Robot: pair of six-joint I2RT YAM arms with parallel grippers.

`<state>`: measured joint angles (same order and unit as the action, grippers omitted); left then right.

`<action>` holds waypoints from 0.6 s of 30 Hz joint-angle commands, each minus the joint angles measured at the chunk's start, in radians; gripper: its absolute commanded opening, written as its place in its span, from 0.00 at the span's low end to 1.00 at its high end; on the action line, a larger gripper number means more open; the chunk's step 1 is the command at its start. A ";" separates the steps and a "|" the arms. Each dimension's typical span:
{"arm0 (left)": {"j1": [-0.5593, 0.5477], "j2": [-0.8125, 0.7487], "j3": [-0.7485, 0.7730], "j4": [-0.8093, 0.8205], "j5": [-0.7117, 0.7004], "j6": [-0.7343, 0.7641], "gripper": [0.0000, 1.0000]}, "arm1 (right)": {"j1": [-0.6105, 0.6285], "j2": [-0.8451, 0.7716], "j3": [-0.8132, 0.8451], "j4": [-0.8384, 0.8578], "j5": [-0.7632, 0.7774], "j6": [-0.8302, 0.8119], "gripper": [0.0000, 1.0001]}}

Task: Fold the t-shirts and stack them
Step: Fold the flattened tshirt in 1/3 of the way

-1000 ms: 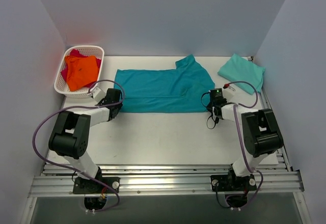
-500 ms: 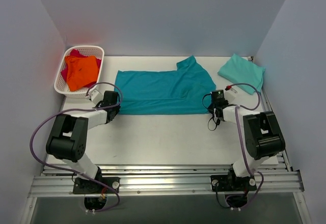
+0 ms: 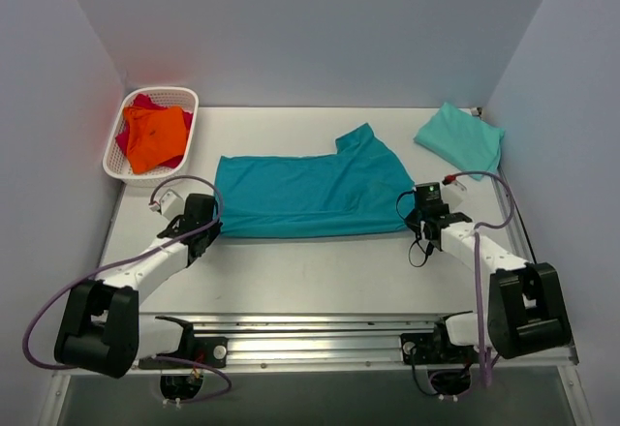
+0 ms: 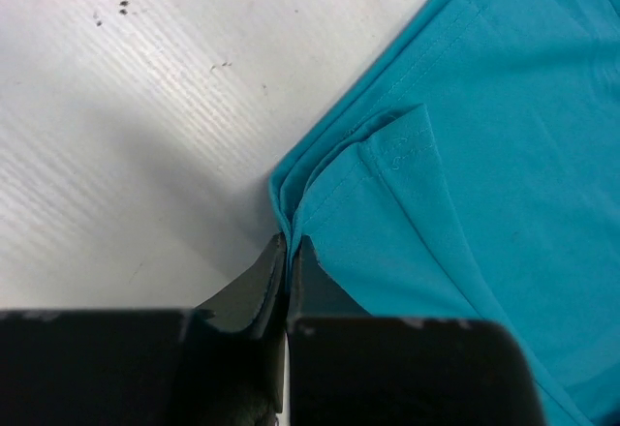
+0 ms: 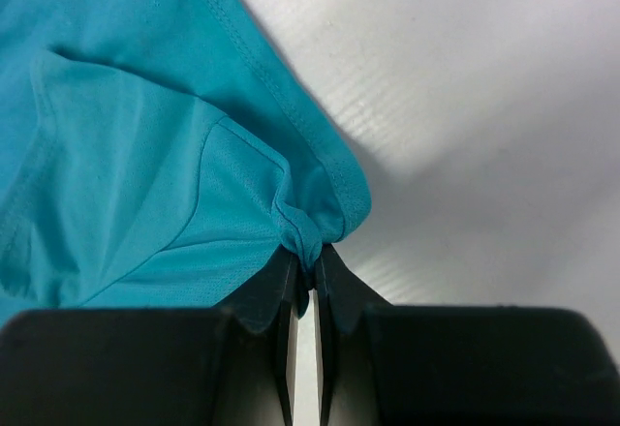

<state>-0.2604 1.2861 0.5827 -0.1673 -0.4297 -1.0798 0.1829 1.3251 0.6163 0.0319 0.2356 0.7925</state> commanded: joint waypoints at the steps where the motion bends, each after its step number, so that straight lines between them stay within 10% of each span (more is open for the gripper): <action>1: -0.002 -0.089 -0.038 -0.087 -0.038 -0.014 0.02 | -0.010 -0.070 -0.044 -0.099 0.012 0.037 0.00; 7: -0.005 -0.221 -0.101 -0.156 -0.015 -0.017 0.20 | -0.008 -0.150 -0.092 -0.142 -0.031 0.062 0.13; 10: -0.011 -0.278 -0.129 -0.161 0.052 -0.023 0.44 | -0.005 -0.237 -0.115 -0.187 -0.047 0.065 0.76; 13: -0.039 -0.332 -0.127 -0.204 0.072 -0.037 0.73 | 0.000 -0.332 -0.133 -0.227 -0.058 0.073 0.97; 18: -0.065 -0.451 -0.106 -0.310 0.074 -0.052 0.91 | 0.013 -0.441 -0.119 -0.291 -0.021 0.096 1.00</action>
<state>-0.3126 0.9009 0.4496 -0.4042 -0.3664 -1.1191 0.1871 0.9325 0.4843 -0.1772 0.1741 0.8658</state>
